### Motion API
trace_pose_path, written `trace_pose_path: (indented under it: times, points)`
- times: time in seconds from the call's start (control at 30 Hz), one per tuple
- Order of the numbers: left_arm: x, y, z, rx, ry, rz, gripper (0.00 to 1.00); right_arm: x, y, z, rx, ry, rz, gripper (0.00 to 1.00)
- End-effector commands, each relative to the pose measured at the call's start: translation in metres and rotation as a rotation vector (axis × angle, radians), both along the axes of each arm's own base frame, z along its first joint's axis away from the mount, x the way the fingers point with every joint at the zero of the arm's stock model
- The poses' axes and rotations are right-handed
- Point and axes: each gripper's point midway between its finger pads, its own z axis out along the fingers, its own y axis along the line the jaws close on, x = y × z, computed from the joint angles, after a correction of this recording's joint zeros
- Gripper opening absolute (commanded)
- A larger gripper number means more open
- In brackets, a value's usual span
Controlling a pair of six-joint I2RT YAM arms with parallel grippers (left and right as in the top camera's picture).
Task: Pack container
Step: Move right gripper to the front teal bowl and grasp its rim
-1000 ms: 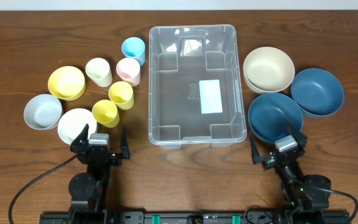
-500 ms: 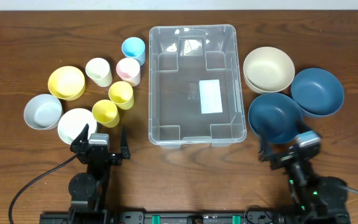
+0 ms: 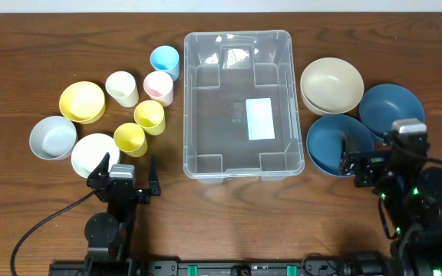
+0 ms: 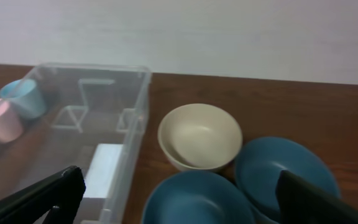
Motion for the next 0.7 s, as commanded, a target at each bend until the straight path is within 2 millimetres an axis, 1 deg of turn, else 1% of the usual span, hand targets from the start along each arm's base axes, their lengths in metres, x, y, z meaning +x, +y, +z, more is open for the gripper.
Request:
trace_pose_path:
  times: [0.0, 0.1, 0.2, 0.27, 0.33, 0.43, 0.5, 0.67]
  points:
    - [-0.001, -0.001, -0.015, -0.009, 0.049, -0.002, 0.98, -0.002, 0.009, 0.001, 0.084, 0.028, 0.034, 0.99]
    - [-0.001, -0.001, -0.015, -0.009, 0.049, -0.002, 0.98, 0.000, 0.007, -0.003, 0.115, 0.052, 0.007, 0.99]
    - [-0.001, -0.001, -0.015, -0.009, 0.049, -0.002, 0.98, 0.006, -0.012, -0.015, 0.137, 0.096, -0.131, 0.99]
    - [-0.001, -0.001, -0.015, -0.009, 0.049, -0.002, 0.98, 0.009, -0.030, -0.030, 0.156, 0.152, -0.263, 0.99]
    - [-0.001, -0.001, -0.015, -0.009, 0.049, -0.002, 0.98, 0.009, -0.044, -0.050, 0.186, 0.230, -0.378, 0.98]
    - [-0.001, -0.001, -0.015, -0.009, 0.049, -0.002, 0.98, 0.002, -0.058, -0.083, 0.250, 0.361, -0.544, 0.83]
    - [-0.001, -0.001, -0.015, -0.009, 0.049, -0.002, 0.98, 0.000, -0.066, -0.097, 0.251, 0.424, -0.596, 0.79]
    - [-0.001, -0.001, -0.015, -0.009, 0.049, -0.002, 0.98, -0.004, -0.090, -0.127, 0.254, 0.558, -0.691, 0.79]
